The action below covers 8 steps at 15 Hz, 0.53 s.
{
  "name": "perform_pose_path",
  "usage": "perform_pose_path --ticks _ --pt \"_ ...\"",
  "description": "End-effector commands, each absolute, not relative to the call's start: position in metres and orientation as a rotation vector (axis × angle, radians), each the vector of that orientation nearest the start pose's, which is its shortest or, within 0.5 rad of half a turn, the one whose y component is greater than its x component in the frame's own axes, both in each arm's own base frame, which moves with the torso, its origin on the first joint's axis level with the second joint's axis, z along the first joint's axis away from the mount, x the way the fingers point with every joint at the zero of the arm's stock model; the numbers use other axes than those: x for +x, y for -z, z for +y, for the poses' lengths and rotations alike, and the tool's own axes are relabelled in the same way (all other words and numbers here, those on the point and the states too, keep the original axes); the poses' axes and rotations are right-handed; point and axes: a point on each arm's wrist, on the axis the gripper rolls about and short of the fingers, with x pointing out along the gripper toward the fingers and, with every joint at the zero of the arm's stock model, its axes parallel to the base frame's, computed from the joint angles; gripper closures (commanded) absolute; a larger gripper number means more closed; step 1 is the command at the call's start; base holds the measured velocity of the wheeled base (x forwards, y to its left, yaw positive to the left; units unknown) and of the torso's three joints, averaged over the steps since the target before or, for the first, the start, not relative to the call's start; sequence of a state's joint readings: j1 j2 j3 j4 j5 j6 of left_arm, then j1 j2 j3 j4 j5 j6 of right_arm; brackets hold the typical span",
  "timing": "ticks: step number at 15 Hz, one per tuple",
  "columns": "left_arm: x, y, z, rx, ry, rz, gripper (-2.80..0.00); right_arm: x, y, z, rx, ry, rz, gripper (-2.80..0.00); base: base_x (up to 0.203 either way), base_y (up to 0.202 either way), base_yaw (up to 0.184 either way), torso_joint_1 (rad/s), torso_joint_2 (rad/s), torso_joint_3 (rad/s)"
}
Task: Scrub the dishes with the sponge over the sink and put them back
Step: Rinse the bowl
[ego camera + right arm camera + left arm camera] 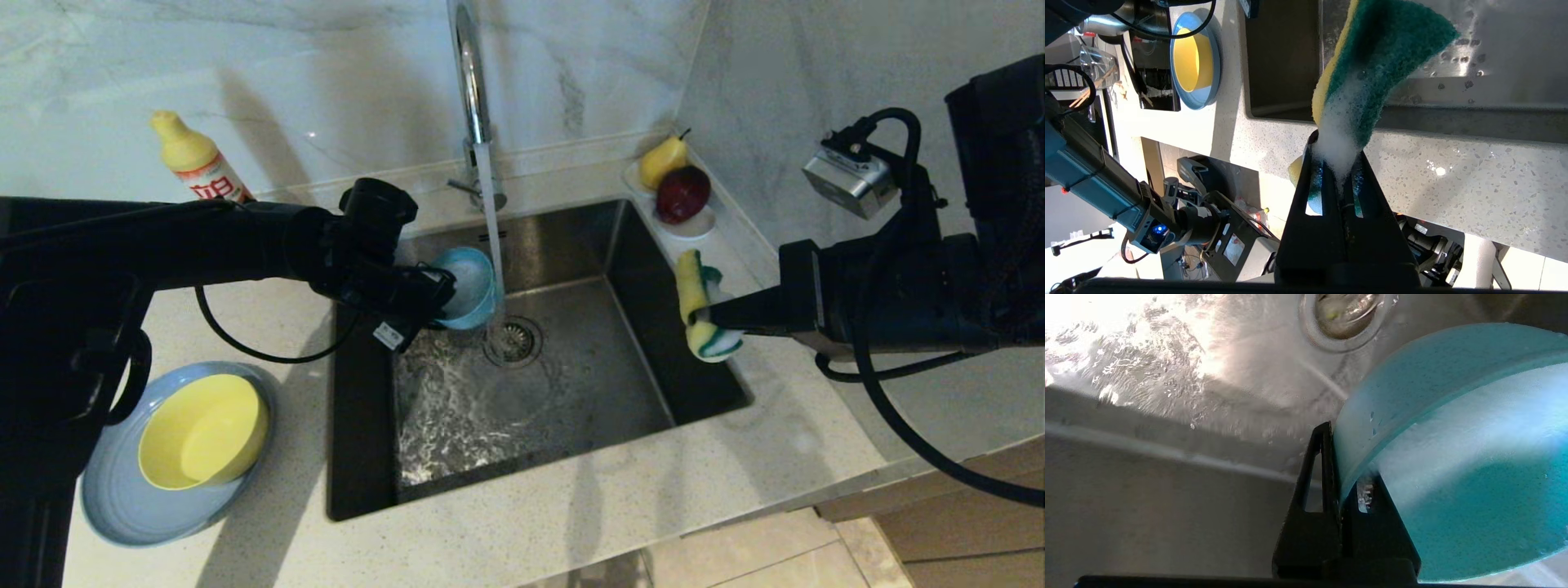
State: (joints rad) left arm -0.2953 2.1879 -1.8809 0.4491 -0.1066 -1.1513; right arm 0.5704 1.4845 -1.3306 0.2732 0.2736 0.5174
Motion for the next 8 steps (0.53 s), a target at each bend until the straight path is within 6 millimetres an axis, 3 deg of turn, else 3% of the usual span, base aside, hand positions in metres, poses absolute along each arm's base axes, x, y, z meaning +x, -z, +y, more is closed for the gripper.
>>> perform_pose_path --ticks 1,8 --pt "0.422 -0.192 -0.131 -1.023 -0.079 0.861 0.00 0.207 -0.304 0.140 0.416 -0.697 0.641 0.00 0.000 0.000 0.000 0.000 0.00 0.000" --pt "0.426 -0.182 -0.139 -1.026 -0.079 0.879 0.00 0.208 -0.298 0.140 0.411 -0.689 0.660 0.00 0.000 0.000 0.000 0.000 0.00 0.000"
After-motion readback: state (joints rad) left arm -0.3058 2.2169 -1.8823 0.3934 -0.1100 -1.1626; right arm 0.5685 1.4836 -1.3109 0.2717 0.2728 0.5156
